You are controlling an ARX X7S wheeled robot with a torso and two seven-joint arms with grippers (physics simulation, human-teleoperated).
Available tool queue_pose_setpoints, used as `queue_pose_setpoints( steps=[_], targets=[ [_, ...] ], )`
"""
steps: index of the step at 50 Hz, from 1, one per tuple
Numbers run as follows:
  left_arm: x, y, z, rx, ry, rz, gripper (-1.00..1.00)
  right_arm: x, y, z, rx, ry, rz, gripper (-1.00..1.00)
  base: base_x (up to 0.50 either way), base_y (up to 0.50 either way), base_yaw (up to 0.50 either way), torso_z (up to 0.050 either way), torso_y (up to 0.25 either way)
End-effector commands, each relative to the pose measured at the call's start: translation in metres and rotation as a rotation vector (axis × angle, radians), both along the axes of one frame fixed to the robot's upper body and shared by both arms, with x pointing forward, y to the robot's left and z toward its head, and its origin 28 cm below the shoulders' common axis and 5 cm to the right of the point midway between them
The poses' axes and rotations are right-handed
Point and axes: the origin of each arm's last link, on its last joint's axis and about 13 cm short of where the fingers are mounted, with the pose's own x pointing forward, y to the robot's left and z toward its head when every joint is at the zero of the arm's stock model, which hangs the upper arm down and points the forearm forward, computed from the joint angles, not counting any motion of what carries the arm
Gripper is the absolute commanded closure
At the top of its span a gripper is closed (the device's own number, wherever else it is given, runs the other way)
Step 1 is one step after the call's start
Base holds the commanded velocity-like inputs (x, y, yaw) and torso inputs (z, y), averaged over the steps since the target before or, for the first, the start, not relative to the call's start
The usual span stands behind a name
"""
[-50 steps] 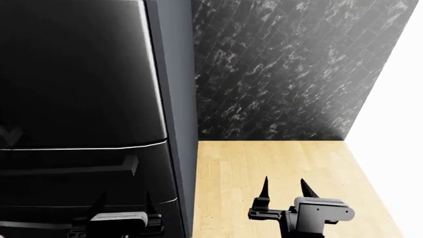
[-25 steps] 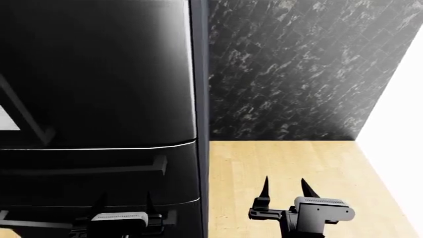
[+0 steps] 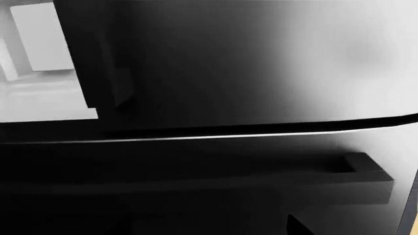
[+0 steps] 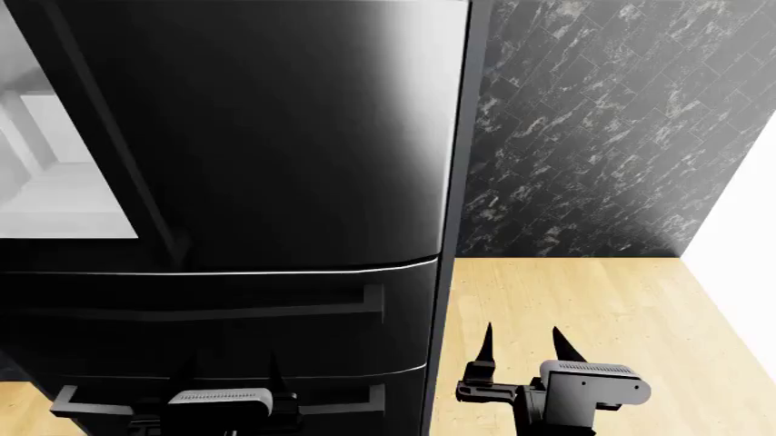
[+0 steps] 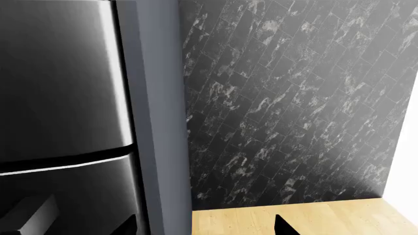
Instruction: Close the fridge doors
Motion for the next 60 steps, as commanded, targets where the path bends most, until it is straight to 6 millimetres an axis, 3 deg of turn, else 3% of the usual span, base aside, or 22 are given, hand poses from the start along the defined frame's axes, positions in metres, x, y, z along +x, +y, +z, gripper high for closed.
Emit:
queue_pose_setpoints(
  steps=[1, 21, 60],
  targets=[
    [0.0000, -0.0001, -0.0002, 0.002, 0.002, -0.002, -1.00, -0.0002, 0.0001, 0.0001, -0.001, 0.000, 0.000, -1.00, 0.00, 0.39, 0.00, 0.000, 0.000],
    [0.0003, -0.0001, -0.0003, 0.003, 0.004, -0.003, -1.00, 0.0000, 0.0000, 0.0000, 0.001, -0.001, 0.001, -1.00, -0.06, 0.35, 0.00, 0.000, 0.000],
    [0.0003, -0.0004, -0.0001, 0.004, 0.006, -0.007, -1.00, -0.0006, -0.0002, 0.0004, 0.005, -0.007, 0.006, -1.00, -0.16, 0.01, 0.00, 0.000, 0.000]
  ],
)
